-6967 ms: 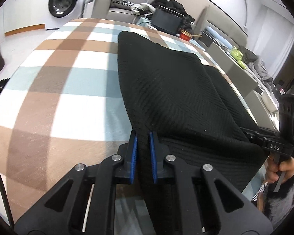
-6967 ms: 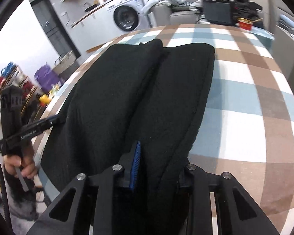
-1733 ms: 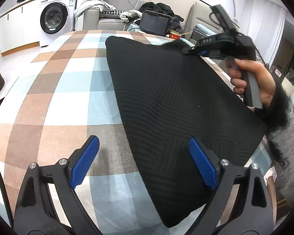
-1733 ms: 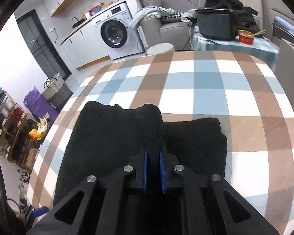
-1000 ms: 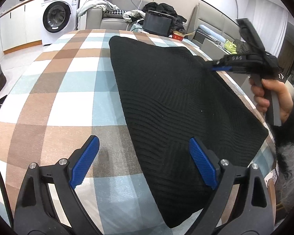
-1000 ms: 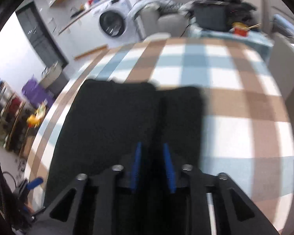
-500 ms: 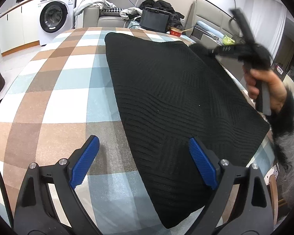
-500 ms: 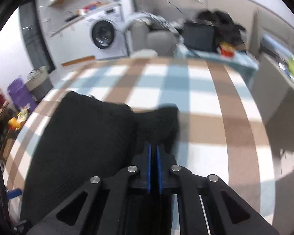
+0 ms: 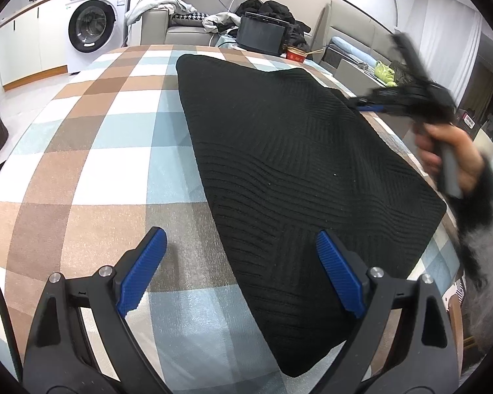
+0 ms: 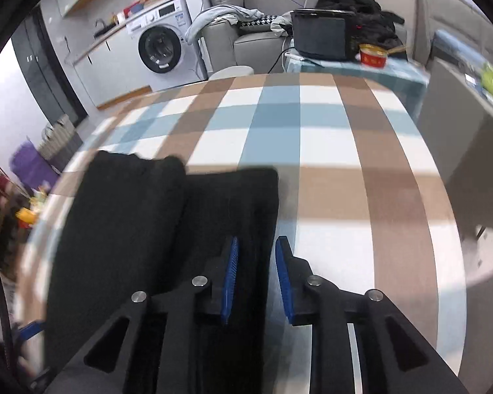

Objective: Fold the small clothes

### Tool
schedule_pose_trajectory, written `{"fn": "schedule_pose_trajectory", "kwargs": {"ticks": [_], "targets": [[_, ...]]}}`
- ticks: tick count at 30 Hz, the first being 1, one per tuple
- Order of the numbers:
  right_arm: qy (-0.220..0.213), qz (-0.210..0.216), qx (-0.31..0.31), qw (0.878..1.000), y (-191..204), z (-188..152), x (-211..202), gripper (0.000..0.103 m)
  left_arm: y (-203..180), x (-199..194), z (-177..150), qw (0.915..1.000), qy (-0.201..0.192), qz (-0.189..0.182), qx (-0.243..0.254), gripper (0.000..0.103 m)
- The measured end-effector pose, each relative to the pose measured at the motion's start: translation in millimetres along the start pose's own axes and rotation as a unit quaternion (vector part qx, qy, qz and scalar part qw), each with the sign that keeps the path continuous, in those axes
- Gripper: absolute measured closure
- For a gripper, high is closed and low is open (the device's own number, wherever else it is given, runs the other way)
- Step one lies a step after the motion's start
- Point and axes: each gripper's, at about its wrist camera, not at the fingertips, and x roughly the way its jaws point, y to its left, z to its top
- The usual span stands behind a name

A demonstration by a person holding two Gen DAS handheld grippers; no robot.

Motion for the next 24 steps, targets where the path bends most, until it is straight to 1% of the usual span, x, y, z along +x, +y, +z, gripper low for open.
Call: {"fn": "schedule_pose_trajectory", "kwargs": {"ticks": [1,3,5,7,8,9,11,12,13,15,16,17,18,19,20,21,23,24], "targets": [[0.000,0.013,0.008,1.000,-0.8,-9.4,-9.8,0.079,-0.3,-0.3,0.1,1.0000,0.000,0.000,0.001,0.011],[0.012,0.070,0.024,0.997,-0.6,-39.0,-32.5,0.079,-0.1,0.7,0.6,1.0000,0.000,-0.002,0.001,0.011],[0.022,0.125,0.041,0.991,2.8,-66.3,-47.4,0.076,0.1,1.5,0.4,1.0000,0.003,-0.004,-0.002,0.011],[0.032,0.154,0.036,0.987,9.5,-86.5,-55.5,0.072,0.1,1.5,0.3,1.0000,0.005,-0.006,-0.005,0.011],[0.039,0.176,0.039,0.983,12.9,-95.8,-56.3,0.070,-0.2,1.1,0.2,1.0000,0.005,-0.006,-0.006,0.012],[0.051,0.187,0.038,0.980,15.6,-102.3,-53.7,0.070,-0.4,0.8,0.5,0.9999,0.005,-0.006,-0.007,0.012],[0.056,0.164,0.016,0.985,23.8,-110.2,-49.0,0.073,-1.4,-0.9,0.4,1.0000,0.003,-0.006,-0.006,0.011],[0.049,0.159,0.005,0.986,27.7,-111.6,-50.3,0.088,-1.9,-2.0,0.4,1.0000,0.002,-0.006,-0.006,0.011],[0.049,0.157,0.002,0.986,29.4,-111.2,-52.4,0.094,-2.0,-3.3,0.5,1.0000,-0.001,-0.004,-0.006,0.011],[0.022,0.171,-0.006,0.985,32.8,-110.1,-69.4,0.094,-1.5,-4.3,1.0,1.0000,-0.002,-0.003,-0.007,0.011],[0.013,0.161,-0.020,0.987,35.4,-111.2,-76.0,0.095,-1.0,-4.0,1.1,1.0000,-0.001,-0.002,-0.008,0.011],[0.011,0.140,-0.030,0.990,36.5,-115.0,-78.6,0.094,-0.5,-3.7,1.1,1.0000,0.000,-0.002,-0.009,0.011],[0.021,0.118,-0.033,0.992,35.9,-118.1,-74.8,0.094,-0.4,-3.4,1.2,0.9999,0.001,-0.003,-0.010,0.011],[0.040,0.098,-0.033,0.994,34.6,-122.3,-66.7,0.092,-0.6,-3.4,1.3,0.9999,0.002,-0.005,-0.011,0.012],[0.051,0.098,-0.025,0.994,31.0,-126.2,-62.6,0.090,-0.9,-3.6,1.4,0.9999,0.003,-0.006,-0.011,0.012],[0.041,0.115,-0.006,0.993,26.1,-129.0,-68.5,0.086,-1.5,-5.2,1.6,0.9999,0.004,-0.007,-0.012,0.012],[0.035,0.134,0.005,0.990,22.6,-134.0,-82.4,0.078,-5.4,-11.8,2.3,0.9997,0.000,-0.019,-0.012,0.011],[0.027,0.140,0.006,0.990,20.1,-137.0,-90.5,0.067,-9.8,-14.3,2.7,0.9994,-0.001,-0.033,-0.007,0.011]]}}
